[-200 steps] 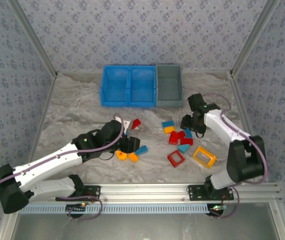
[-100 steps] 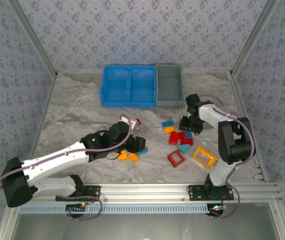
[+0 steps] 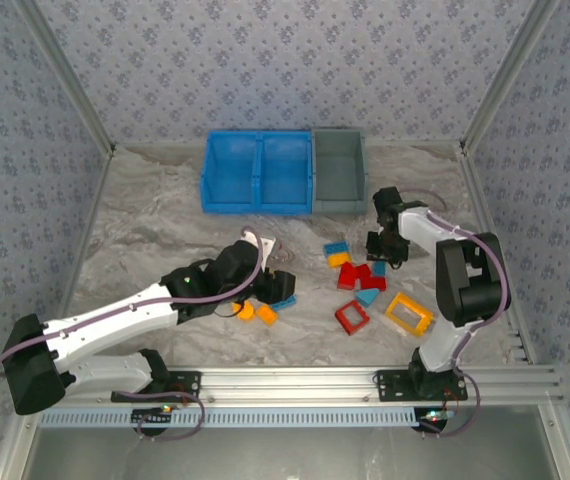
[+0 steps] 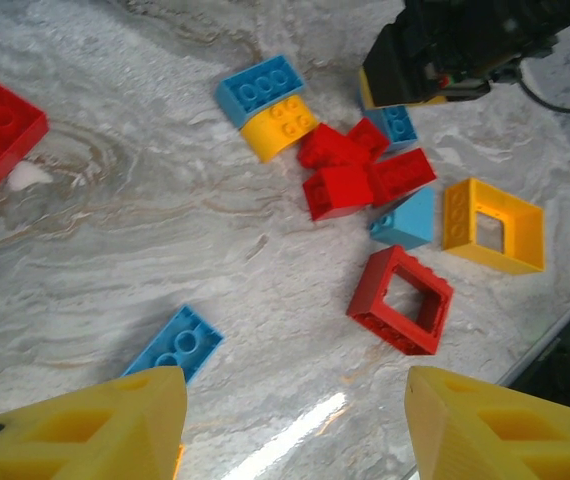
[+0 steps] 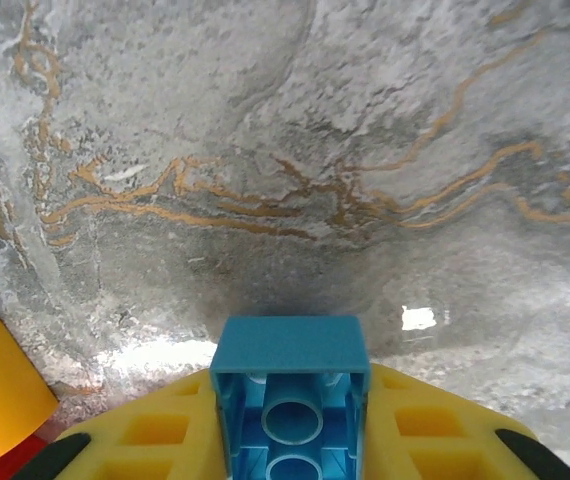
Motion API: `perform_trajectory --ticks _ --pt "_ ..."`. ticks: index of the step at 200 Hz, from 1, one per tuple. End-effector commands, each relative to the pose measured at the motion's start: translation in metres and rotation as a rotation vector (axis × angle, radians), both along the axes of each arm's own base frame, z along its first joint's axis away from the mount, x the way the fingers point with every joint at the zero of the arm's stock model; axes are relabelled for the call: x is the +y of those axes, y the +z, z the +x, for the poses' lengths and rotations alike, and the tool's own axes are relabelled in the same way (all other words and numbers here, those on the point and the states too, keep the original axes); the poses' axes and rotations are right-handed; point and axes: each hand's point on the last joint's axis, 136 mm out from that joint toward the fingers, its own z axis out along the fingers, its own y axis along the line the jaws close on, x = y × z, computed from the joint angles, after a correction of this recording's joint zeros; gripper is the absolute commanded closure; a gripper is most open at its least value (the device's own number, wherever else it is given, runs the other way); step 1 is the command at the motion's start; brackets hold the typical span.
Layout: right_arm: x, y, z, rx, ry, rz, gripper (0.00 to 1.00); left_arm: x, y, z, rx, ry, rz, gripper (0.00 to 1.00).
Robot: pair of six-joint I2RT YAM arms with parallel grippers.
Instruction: Sort the legos into containers by color
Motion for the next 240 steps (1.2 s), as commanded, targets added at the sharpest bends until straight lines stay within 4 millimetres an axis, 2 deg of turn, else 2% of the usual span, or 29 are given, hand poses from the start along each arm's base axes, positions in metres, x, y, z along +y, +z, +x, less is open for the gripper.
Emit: perform_trajectory --ticks 1,19,22,31,58,76,91,110,133,169,195,216,240 --pt "-0.002 0.044 0.014 -0.131 -0.014 -0.05 0.72 -0.019 0.034 0.002 -0.062 -0.046 -0.099 0.4" --pt "0.016 0.078 0.026 -0.232 0.024 -0.059 0.71 -0.014 0.045 0.011 -0.104 -0.004 -0.082 0.37" --pt "0.021 0.091 0.034 -0.267 0.031 -0.055 0.71 -0.012 0.047 0.013 -0.112 0.007 -0.076 0.37" --pt "0.036 0.106 0.045 -0.312 0.059 -0.054 0.71 -0.007 0.053 0.019 -0.138 0.035 -0.063 0.36" --pt "0.066 0.127 0.087 -0.375 0.077 -0.05 0.72 0.009 0.067 0.043 -0.164 0.131 -0.048 0.34" --pt "0.076 0.13 0.12 -0.407 0.058 -0.045 0.73 0.017 0.076 0.055 -0.173 0.169 -0.044 0.34" --pt "0.084 0.132 0.147 -0.43 0.044 -0.032 0.72 0.017 0.085 0.06 -0.197 0.165 -0.045 0.34" --pt "0.089 0.12 0.175 -0.422 0.03 -0.037 0.72 0.015 0.092 0.066 -0.216 0.17 -0.042 0.34" --pt "0.093 0.103 0.198 -0.385 0.008 -0.011 0.72 0.013 0.095 0.071 -0.229 0.175 -0.031 0.34" --pt "0.097 0.081 0.213 -0.336 0.011 -0.015 0.68 0.018 0.084 0.074 -0.215 0.189 0.022 0.34" --pt "0.096 0.069 0.213 -0.302 0.002 -0.02 0.57 0.033 0.069 0.075 -0.174 0.231 0.085 0.34" --pt "0.097 0.082 0.212 -0.329 0.008 -0.023 0.48 0.049 0.058 0.073 -0.138 0.272 0.137 0.35" --pt "0.103 0.118 0.21 -0.4 0.028 -0.013 0.45 0.067 0.048 0.067 -0.108 0.311 0.177 0.35"
